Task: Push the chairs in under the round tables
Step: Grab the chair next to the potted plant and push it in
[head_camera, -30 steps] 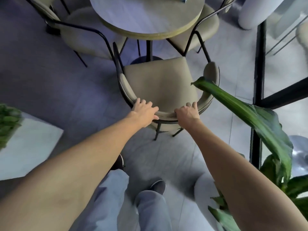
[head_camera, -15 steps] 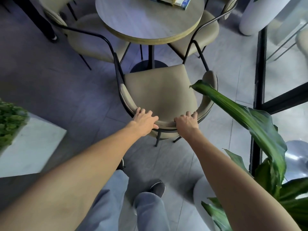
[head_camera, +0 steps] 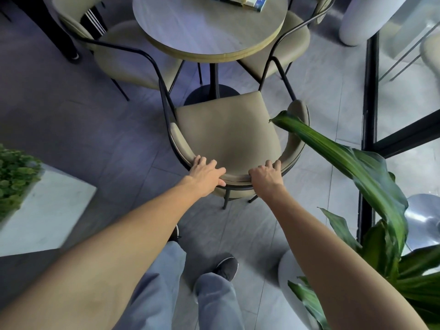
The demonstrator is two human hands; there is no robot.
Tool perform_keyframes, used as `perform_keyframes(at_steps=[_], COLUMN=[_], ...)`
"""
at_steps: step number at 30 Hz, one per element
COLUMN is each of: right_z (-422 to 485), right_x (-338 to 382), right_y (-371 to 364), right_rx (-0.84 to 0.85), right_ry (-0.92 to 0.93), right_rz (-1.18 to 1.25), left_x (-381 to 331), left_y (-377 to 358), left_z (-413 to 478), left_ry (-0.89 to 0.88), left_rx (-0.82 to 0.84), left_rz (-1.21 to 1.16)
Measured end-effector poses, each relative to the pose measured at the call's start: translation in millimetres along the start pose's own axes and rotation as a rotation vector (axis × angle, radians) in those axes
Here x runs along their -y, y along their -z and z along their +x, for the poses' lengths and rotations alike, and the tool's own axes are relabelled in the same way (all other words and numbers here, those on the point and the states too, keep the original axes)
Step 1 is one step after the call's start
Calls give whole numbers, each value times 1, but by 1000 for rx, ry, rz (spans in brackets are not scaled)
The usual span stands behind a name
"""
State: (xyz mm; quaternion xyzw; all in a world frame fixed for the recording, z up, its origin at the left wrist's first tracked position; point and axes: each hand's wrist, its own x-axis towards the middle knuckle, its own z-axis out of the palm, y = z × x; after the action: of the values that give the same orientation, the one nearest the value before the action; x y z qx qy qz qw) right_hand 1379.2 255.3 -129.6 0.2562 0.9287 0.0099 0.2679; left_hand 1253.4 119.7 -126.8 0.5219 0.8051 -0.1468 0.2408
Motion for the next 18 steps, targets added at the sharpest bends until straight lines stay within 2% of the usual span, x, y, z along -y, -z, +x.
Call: perform_keyframes(at_steps=[14,18], right_z=[-4,-1], right_x=[-4,-9], right_y=[-1,12], right_rx=[4,121], right_ry=[38,111], right_rz=[-40,-1], left_x=[-1,2], left_y=[2,15], left_z=[-3,-5], left_ry=[20,14], left_rx=[17,73], left_rz=[14,10])
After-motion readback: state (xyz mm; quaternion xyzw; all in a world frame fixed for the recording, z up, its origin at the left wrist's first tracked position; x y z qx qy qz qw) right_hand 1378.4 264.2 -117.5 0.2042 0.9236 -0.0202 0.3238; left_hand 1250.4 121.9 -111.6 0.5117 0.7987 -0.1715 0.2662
